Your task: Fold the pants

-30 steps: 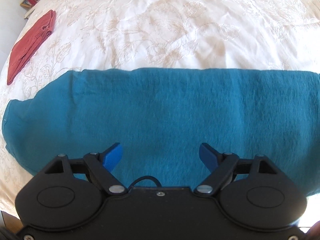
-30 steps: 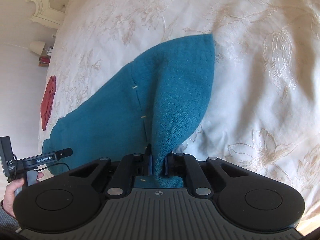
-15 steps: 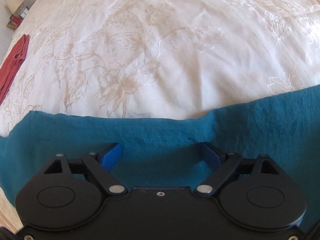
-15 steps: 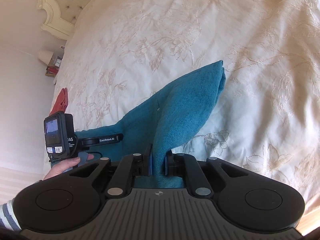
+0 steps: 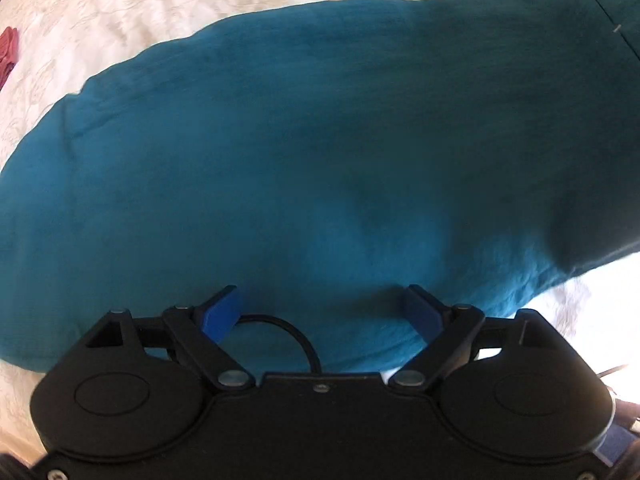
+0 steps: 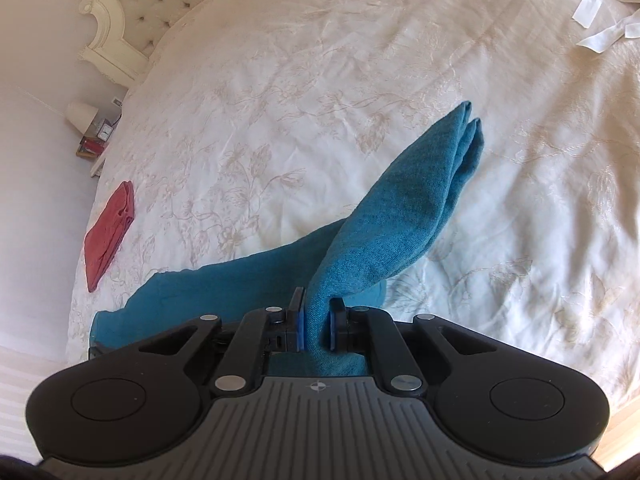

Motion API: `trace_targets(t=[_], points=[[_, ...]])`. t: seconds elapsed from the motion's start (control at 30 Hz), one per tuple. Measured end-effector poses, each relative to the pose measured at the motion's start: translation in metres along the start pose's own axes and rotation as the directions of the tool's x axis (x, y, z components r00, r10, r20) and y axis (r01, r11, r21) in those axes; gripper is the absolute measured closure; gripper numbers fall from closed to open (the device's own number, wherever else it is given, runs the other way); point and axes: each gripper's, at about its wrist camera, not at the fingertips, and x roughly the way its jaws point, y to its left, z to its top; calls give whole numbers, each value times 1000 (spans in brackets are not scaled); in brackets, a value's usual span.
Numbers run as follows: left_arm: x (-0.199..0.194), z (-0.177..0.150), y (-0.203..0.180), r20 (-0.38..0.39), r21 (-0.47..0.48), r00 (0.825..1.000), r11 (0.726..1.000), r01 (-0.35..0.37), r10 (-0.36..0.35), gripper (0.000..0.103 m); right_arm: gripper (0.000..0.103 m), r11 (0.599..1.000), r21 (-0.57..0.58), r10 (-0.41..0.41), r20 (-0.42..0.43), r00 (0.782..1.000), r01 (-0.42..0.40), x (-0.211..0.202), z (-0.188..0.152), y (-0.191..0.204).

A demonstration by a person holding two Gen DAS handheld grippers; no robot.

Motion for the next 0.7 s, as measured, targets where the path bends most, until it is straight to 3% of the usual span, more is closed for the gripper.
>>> trace_targets(t=[0.2, 0.37, 0.47, 0.6, 0.7], points=[[-37, -44, 89, 75, -130, 997, 992, 0, 10, 14, 92, 995, -100, 2, 2, 1000, -2, 27, -21, 88], [-50, -75, 165, 106, -252, 992, 967, -38, 67, 14, 92, 985, -157, 65, -52, 997, -73, 81, -43, 160], [-48, -84, 206, 101, -302, 991, 952, -56, 91, 14, 92, 976, -210, 33, -95, 995, -52, 135, -67, 195], [-50, -92, 235, 106, -322, 987, 943, -83, 123, 14, 81, 966, -260, -59, -148, 987, 18, 195, -97, 221], [-54, -98, 249, 122, -331, 985, 940, -77, 124, 15, 80, 962, -272, -52, -181, 982, 1, 207, -112, 233]])
